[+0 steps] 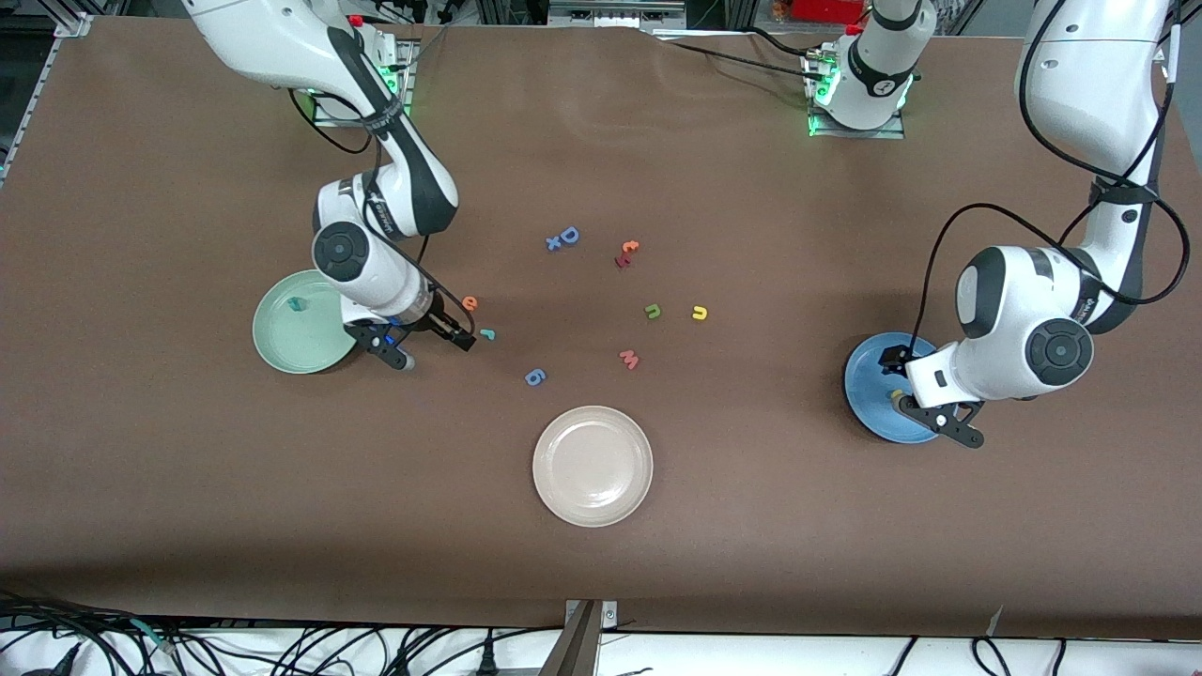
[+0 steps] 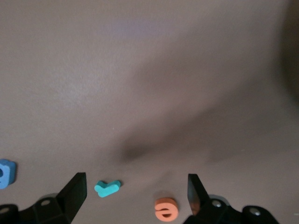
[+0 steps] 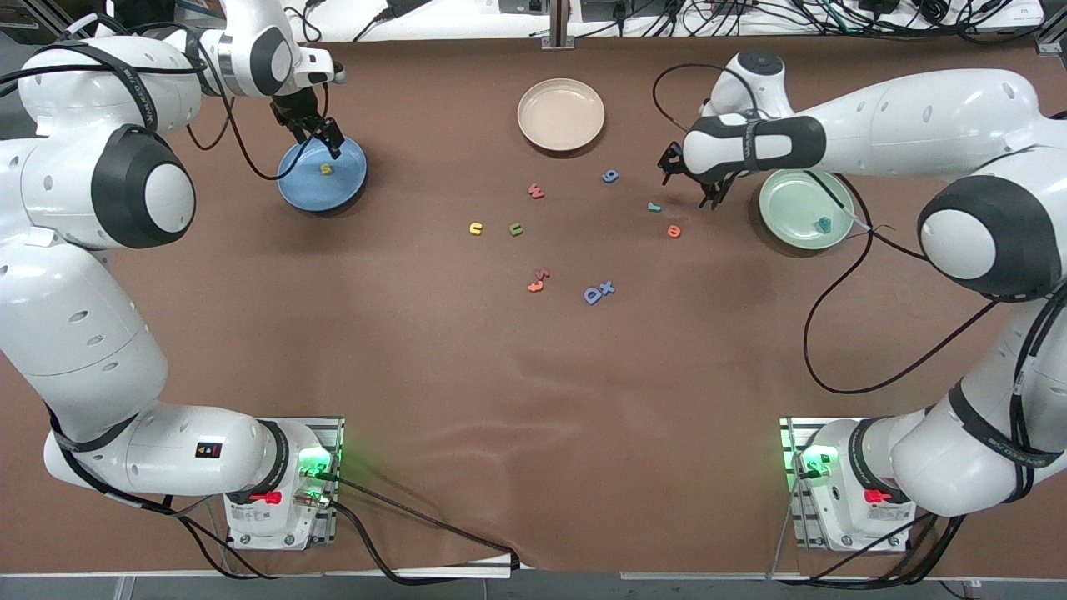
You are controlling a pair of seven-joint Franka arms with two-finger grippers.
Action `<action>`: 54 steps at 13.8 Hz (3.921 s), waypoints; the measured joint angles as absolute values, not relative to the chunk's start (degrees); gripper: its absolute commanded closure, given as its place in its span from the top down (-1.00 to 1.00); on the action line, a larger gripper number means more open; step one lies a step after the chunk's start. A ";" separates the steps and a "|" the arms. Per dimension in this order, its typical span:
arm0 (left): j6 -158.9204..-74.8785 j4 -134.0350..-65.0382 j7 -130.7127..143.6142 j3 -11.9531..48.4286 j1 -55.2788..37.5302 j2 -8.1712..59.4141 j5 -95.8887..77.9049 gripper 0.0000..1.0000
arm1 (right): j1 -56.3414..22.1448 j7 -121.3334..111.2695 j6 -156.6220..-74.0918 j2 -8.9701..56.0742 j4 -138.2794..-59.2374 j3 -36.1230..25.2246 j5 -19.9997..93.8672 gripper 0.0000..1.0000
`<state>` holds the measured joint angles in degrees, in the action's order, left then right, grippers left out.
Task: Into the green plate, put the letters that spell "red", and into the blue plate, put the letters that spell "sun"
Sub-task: 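Grasp the orange letter with the right gripper while the left gripper reaches yellow u, then drop the orange letter on the green plate while the left gripper grasps yellow u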
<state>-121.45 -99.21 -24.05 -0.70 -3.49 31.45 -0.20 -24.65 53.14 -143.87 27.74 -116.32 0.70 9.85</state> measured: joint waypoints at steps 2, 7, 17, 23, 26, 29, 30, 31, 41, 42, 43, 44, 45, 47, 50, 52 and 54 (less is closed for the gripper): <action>-121.38 -99.40 -21.10 0.33 -4.71 31.47 -0.76 1.00 | -26.01 54.69 -144.47 28.59 -116.28 0.75 9.86 0.92; -125.11 -102.46 -11.33 5.23 -6.90 31.17 -1.73 1.00 | -27.64 55.33 -144.38 28.92 -118.42 0.78 9.87 0.91; -135.25 -113.55 12.74 5.88 -23.00 27.08 0.73 1.00 | -28.25 55.35 -144.40 28.07 -120.97 0.78 9.88 -0.41; -141.11 -115.78 20.55 5.98 -26.90 26.74 2.66 1.00 | -28.34 55.39 -144.30 27.38 -121.43 0.75 9.92 -0.62; -146.73 -118.00 20.83 6.05 -27.74 27.36 2.66 1.00 | -28.44 53.41 -138.56 24.91 -120.94 -1.79 9.91 -0.63; -148.11 -118.70 21.78 6.14 -29.44 28.42 2.66 1.00 | -28.30 43.64 -125.14 18.45 -119.77 -9.35 9.91 -0.63; -148.13 -118.86 21.91 6.16 -29.70 28.51 2.66 1.00 | -28.22 39.57 -122.26 16.69 -119.79 -12.10 9.91 -0.63; -148.13 -119.04 21.97 6.16 -29.88 28.50 2.66 1.00 | -28.13 35.54 -120.51 15.61 -119.87 -14.68 9.91 -0.63; -148.96 -119.79 22.18 5.91 -29.96 29.65 4.96 0.66 | -27.65 14.76 -124.80 19.56 -123.79 -25.24 9.91 -0.53; -149.15 -119.79 22.18 5.90 -29.96 29.89 4.96 0.54 | -27.64 14.45 -126.00 20.08 -124.51 -25.25 9.91 -0.28; -149.41 -119.79 22.18 5.90 -29.96 30.08 4.96 0.38 | -27.63 14.29 -126.62 20.43 -124.92 -25.25 9.91 0.33; -149.69 -119.79 22.18 5.88 -29.96 30.21 4.96 0.15 | -27.60 14.23 -126.82 20.56 -125.10 -25.25 9.91 0.86; -149.88 -119.78 22.18 5.88 -29.96 30.27 4.96 0.01 | -27.58 14.19 -126.82 20.51 -125.11 -25.26 9.92 0.91; -150.08 -119.61 22.18 5.88 -29.96 30.13 4.96 -0.22 | -27.58 14.20 -126.81 20.07 -125.01 -25.26 9.96 0.92; -150.09 -119.56 22.18 5.82 -29.94 30.01 4.96 -0.35 | -27.65 17.67 -126.75 18.58 -123.94 -24.11 10.28 0.91; -150.09 -119.55 22.18 5.79 -29.93 29.99 4.96 -0.49 | -27.78 24.46 -126.74 17.95 -121.96 -20.56 10.37 0.90; -150.09 -119.55 22.18 5.73 -29.92 29.92 4.96 -0.58 | -27.95 32.07 -126.77 18.15 -118.97 -16.19 11.46 0.90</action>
<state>-150.09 -119.55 22.18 5.73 -29.92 29.92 4.96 -27.95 32.07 -126.77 18.15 -118.97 -16.19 11.46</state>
